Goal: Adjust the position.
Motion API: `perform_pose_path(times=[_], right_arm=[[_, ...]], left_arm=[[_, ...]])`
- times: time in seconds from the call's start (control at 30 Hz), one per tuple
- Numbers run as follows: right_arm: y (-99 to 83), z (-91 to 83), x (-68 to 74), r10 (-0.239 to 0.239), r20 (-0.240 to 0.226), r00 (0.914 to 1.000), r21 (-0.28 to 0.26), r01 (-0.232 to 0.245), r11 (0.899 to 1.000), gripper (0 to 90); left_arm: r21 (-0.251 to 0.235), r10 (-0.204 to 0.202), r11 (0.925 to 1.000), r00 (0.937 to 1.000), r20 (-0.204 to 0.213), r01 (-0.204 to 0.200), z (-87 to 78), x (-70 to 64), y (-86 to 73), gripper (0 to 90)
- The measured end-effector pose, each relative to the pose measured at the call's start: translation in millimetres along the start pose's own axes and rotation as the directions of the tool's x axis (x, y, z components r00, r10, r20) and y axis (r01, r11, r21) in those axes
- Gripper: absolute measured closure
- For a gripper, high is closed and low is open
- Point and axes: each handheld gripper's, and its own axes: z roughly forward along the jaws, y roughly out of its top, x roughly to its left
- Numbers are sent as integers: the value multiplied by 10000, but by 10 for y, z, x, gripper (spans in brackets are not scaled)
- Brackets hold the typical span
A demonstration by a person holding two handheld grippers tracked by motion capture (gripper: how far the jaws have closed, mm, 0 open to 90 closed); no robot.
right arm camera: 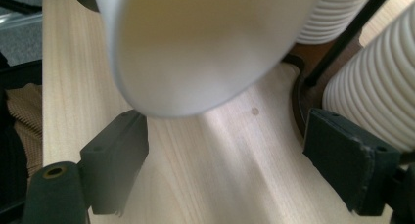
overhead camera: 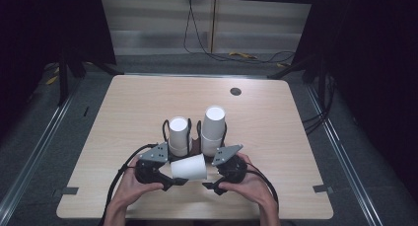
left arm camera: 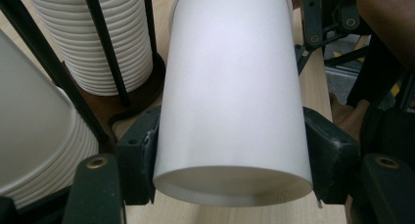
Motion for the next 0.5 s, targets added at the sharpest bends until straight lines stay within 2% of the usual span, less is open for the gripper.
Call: perform_pose_path(times=[0.23,0.3,0.33,0.37,0.5], right_arm=[[-144,-63,25,373,62,9993,-1067,-365,9936,166],[-187,-90,27,530,-61,9986,-1564,-533,9862,166],[-187,-90,27,530,-61,9986,-1564,-533,9862,166],[-221,-112,31,615,-85,9981,-1964,-620,9786,158],[-277,-136,41,766,-206,9969,-2540,-793,9639,152]], left_arm=[[-389,9,9992,9999,-100,-13,-16,-21,-38,336],[-450,11,9990,9999,-106,-16,-16,-25,-54,336],[-450,11,9990,9999,-106,-16,-16,-25,-54,336],[-588,7,9983,9999,-102,-13,-11,-27,-75,336],[-790,29,9969,10000,-93,-36,3,-47,-93,336]])
